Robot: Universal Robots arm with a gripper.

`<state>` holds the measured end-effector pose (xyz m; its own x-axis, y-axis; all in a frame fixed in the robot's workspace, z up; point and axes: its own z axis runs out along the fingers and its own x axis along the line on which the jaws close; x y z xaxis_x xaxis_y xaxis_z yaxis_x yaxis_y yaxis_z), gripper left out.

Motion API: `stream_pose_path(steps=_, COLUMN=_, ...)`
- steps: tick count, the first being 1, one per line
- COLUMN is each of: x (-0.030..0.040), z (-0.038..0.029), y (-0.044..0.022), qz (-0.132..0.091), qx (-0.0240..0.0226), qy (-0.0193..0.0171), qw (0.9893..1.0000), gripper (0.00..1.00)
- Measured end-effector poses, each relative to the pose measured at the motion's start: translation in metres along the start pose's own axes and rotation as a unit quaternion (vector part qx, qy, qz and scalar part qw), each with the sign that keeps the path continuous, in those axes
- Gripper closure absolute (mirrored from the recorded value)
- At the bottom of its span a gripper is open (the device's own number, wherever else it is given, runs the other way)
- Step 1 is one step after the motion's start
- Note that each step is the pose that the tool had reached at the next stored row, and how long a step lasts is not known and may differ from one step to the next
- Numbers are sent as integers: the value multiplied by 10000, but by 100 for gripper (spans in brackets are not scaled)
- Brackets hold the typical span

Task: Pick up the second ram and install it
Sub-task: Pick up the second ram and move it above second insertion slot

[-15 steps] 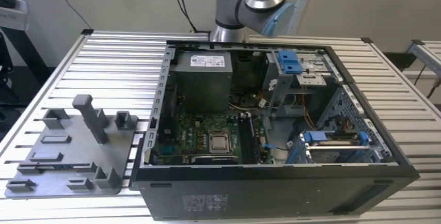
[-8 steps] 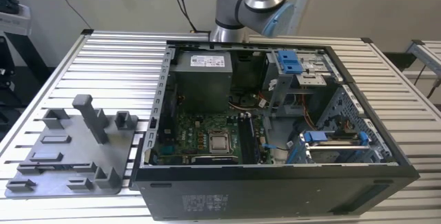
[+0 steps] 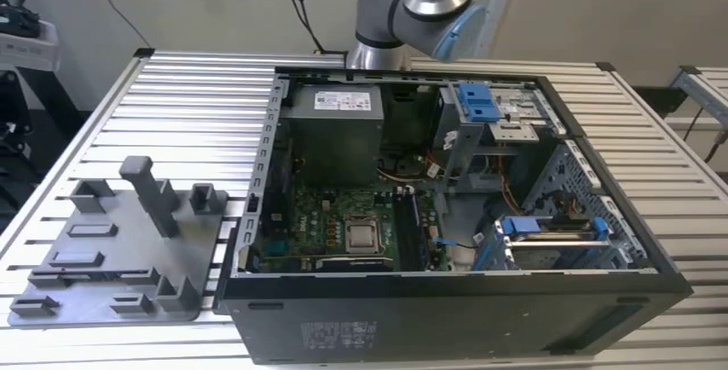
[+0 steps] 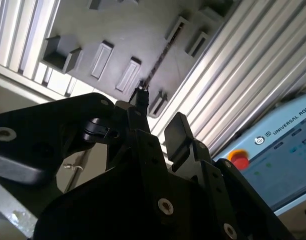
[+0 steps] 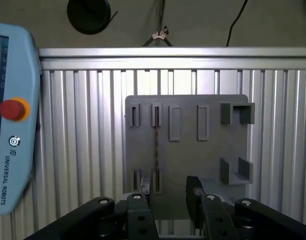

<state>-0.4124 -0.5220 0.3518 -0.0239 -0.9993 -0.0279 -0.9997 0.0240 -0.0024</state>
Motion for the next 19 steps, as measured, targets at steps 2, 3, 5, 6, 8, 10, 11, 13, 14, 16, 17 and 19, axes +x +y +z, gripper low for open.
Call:
stream_pose_path(steps=2, x=0, z=21, y=0, qz=-2, qx=0, qy=0, qw=10000, gripper=58)
stream_pose_path(steps=3, x=1, z=29, y=0, qz=-3, qx=0, qy=0, qw=10000, gripper=58)
stream_pose_path(steps=5, x=1, z=50, y=0, qz=-4, qx=0, qy=0, qw=10000, gripper=58)
stream_pose_path(steps=6, x=2, z=60, y=0, qz=-5, qx=0, qy=0, qw=10000, gripper=58)
stream_pose_path(steps=8, x=2, z=80, y=0, qz=-7, qx=-1, qy=0, qw=10000, gripper=58)
stream_pose_path(steps=10, x=3, z=101, y=0, qz=-9, qx=0, qy=0, qw=10000, gripper=58)
stream_pose_path(steps=11, x=3, z=112, y=0, qz=-10, qx=-1, qy=0, qw=10000, gripper=58)
stream_pose_path(steps=13, x=4, z=135, y=0, qz=-12, qx=0, qy=0, qw=10000, gripper=58)
stream_pose_path(steps=14, x=4, z=147, y=0, qz=-13, qx=-1, qy=0, qw=10000, gripper=58)
stream_pose_path(steps=16, x=5, z=172, y=0, qz=-14, qx=-1, qy=0, qw=10000, gripper=58)
stream_pose_path(steps=17, x=5, z=183, y=0, qz=-15, qx=-1, qy=0, qw=10000, gripper=58)
stream_pose_path(steps=19, x=6, z=208, y=0, qz=-17, qx=-1, qy=0, qw=10000, gripper=58)
